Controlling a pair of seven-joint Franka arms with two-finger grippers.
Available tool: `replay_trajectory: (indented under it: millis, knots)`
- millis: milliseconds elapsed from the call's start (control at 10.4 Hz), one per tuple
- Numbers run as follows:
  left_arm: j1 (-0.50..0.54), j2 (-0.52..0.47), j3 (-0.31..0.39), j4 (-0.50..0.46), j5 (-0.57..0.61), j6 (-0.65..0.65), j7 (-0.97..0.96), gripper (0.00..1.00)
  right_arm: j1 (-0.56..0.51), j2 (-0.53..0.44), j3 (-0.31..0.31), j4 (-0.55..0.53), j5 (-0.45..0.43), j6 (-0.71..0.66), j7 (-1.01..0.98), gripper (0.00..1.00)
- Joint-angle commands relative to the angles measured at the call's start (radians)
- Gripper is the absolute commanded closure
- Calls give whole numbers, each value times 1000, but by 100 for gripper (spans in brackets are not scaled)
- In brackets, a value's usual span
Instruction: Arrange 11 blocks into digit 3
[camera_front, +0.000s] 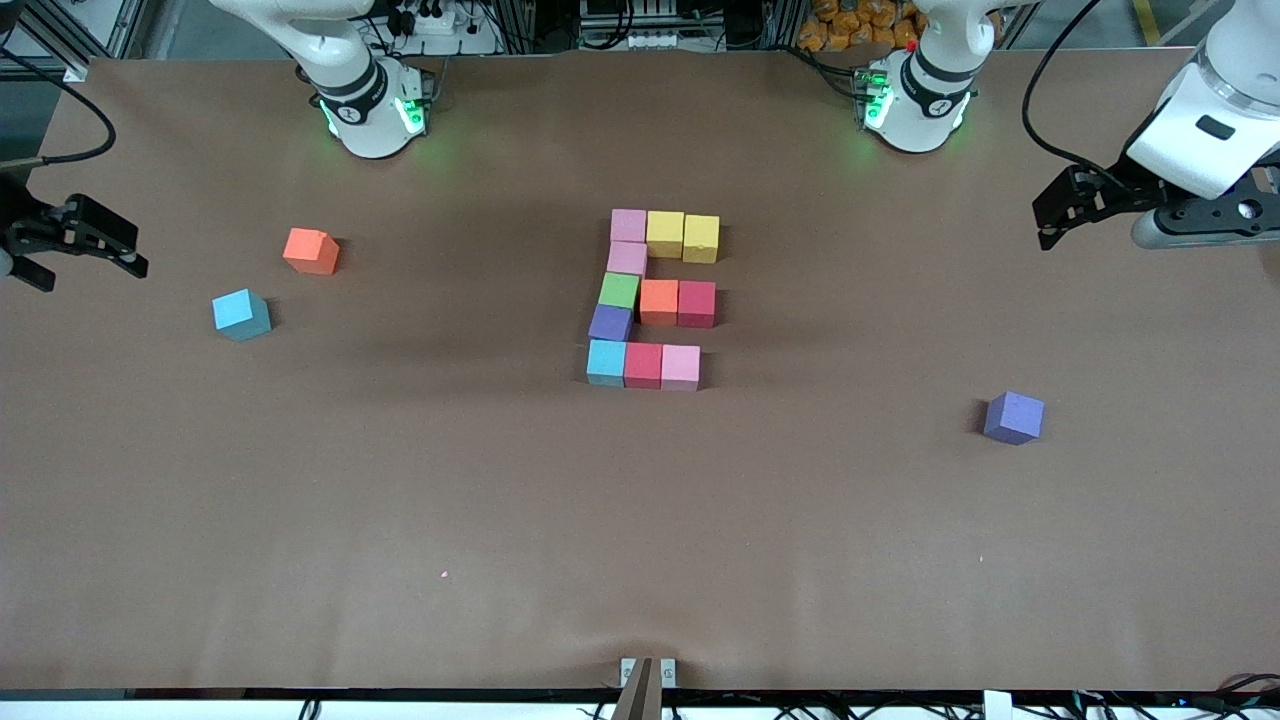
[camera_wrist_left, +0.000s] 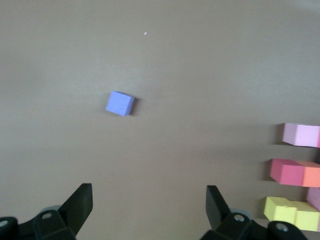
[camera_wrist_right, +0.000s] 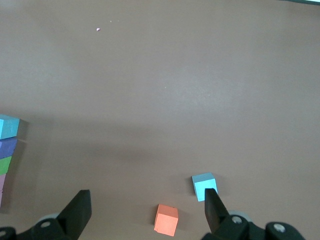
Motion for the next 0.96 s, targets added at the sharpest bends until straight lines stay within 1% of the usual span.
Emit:
replay_trajectory:
  millis: [0, 192, 863]
  knots:
    - [16, -11, 0, -10, -39, 16, 14, 0, 0, 1, -3, 5, -18, -17, -6, 0]
    - [18, -7, 2, -11, -54, 14, 11, 0, -5, 1, -3, 6, -53, -18, 3, 0]
    - [18, -5, 4, -11, -57, -6, 10, 0, 10, 55, -1, 6, -53, 24, 6, 0]
